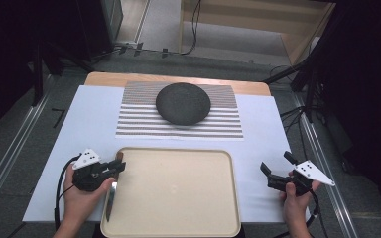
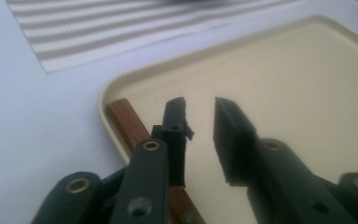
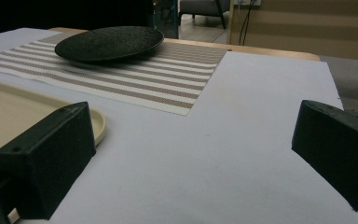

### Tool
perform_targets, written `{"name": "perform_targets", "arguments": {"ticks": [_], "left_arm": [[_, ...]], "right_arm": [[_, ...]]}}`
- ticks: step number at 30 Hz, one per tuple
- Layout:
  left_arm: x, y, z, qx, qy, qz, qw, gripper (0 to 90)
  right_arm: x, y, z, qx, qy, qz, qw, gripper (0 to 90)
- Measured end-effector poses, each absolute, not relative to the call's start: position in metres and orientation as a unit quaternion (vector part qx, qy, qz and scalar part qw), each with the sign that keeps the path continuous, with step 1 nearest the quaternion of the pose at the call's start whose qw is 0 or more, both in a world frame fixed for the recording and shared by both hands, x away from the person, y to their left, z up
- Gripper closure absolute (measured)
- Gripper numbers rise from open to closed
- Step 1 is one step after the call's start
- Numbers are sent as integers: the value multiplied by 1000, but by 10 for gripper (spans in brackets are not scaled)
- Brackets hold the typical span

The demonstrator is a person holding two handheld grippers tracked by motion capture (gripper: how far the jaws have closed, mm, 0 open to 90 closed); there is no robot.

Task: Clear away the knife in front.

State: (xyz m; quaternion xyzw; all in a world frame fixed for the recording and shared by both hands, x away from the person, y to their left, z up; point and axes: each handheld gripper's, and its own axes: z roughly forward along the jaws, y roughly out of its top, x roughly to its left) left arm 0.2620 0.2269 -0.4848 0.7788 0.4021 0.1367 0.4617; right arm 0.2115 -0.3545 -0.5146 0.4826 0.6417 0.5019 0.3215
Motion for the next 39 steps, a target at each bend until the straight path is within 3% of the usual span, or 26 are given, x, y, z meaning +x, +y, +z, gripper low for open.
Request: {"name": "perform_targets", "arguments": {"ticks": [17,24,29,39], "left_arm": [[262,260,-470,733,403,165,523,279],[263,275,-466,719,412,173,532,181],[263,289,-465,711,414,173,541,15],[262,316,-464,692,426,203,546,0]], "right_arm": [[211,-354,-515,482,642,502,321,0],[211,-354,-515,481,642,503,321,0],[211,-355,-515,481,643,503,320,0],[211,-354,-515,481,642,503,320,0]]}}
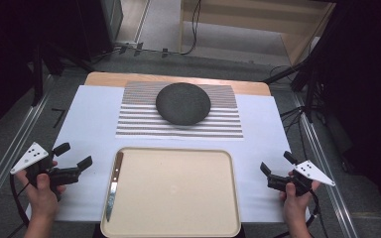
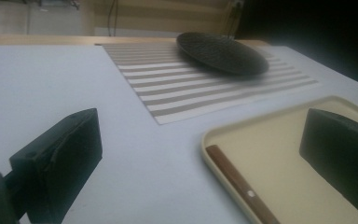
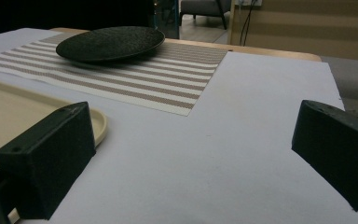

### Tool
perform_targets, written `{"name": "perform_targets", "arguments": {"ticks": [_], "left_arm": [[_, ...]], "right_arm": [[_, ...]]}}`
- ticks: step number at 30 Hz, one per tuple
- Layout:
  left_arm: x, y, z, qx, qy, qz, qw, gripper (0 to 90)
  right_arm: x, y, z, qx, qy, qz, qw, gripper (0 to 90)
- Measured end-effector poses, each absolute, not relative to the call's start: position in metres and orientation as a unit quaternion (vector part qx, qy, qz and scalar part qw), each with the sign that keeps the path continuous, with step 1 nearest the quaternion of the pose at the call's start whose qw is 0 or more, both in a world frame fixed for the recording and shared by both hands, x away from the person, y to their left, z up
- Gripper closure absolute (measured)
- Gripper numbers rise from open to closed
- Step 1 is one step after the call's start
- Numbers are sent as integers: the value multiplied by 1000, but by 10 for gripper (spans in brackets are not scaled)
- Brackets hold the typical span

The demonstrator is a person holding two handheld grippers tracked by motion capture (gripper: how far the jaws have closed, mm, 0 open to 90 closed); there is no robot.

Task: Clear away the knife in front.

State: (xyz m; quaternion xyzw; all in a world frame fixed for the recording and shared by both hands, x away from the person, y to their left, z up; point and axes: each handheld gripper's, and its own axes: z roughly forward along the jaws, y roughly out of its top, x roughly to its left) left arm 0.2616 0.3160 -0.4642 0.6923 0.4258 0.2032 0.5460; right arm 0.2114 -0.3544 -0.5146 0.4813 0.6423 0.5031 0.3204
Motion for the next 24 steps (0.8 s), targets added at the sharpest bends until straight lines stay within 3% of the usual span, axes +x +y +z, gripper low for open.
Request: {"name": "perform_targets", "arguments": {"ticks": [15,24], "left_arm": [[271,346,-478,686,446,272,506,0],[281,365,-486,667,462,261,523,0]], "right_arm": [[212,-355,-515,483,641,502,321,0],[212,-355,-515,485,640,501,321,0]]}}
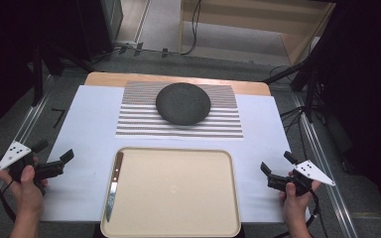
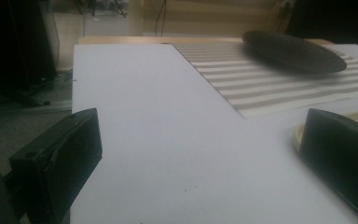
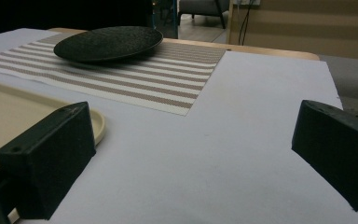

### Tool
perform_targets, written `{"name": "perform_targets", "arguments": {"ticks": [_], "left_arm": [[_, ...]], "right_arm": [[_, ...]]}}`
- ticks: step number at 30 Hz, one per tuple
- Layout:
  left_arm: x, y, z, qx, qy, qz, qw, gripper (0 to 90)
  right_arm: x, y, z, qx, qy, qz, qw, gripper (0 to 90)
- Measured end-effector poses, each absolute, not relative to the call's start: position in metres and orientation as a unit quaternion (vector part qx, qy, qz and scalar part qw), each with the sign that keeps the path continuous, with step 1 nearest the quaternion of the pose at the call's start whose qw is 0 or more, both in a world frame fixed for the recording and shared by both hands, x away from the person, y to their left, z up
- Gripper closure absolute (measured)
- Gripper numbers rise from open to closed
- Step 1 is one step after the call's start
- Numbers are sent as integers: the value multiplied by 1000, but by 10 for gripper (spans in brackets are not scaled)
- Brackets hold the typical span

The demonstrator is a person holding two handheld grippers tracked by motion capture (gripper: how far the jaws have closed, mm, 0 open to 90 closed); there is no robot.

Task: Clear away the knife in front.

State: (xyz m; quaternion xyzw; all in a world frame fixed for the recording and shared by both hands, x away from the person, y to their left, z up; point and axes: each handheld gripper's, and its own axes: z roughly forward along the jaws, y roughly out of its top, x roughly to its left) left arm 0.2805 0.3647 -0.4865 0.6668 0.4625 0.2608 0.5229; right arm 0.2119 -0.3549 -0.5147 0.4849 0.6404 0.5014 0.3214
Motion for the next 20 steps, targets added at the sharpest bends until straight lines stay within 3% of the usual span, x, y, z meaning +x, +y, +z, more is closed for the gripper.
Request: {"name": "perform_targets", "arguments": {"ticks": [20], "left_arm": [[276,359,-492,666,449,253,540,0]], "right_arm": [[213,-355,-515,489,641,498,319,0]]}}
